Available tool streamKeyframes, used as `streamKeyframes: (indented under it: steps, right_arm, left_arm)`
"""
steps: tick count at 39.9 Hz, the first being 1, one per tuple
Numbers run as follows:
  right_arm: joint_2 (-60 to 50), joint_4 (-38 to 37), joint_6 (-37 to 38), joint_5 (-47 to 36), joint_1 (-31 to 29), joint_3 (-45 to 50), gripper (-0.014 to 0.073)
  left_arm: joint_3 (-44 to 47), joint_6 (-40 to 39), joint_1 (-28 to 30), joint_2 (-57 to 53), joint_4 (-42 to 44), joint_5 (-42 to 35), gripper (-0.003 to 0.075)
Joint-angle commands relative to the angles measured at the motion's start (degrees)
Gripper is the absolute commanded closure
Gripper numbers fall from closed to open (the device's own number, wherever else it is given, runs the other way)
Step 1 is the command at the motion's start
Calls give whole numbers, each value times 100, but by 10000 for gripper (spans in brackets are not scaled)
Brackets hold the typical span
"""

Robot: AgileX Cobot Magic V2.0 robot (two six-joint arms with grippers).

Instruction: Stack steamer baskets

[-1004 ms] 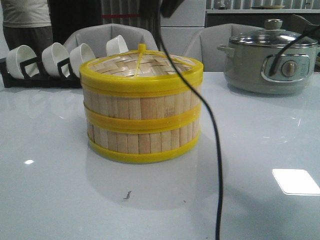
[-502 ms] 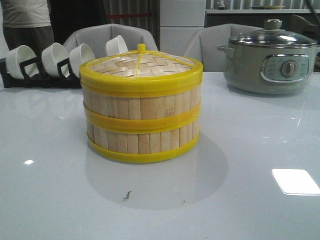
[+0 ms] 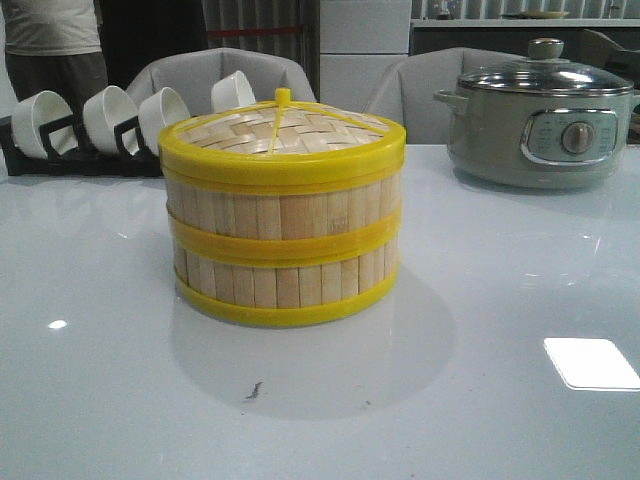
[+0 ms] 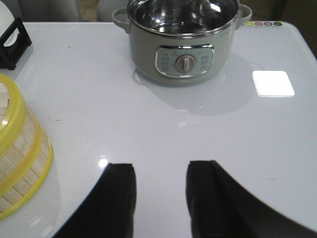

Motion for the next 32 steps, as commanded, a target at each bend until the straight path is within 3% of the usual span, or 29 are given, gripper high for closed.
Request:
streamKeyframes:
  steps: [1, 16, 32]
  right_arm:
    - [-441, 56, -67, -619, -119, 188, 232]
    - [-1723, 56, -67, -1260, -377, 1608, 234]
    - [-2226, 56, -67, -1435, -385, 2201, 234]
  left_arm:
    - [-156, -49, -30, 4, 61, -472, 633]
    - [-156, -49, -30, 4, 61, -472, 633]
    - [-156, -49, -30, 4, 61, -472, 633]
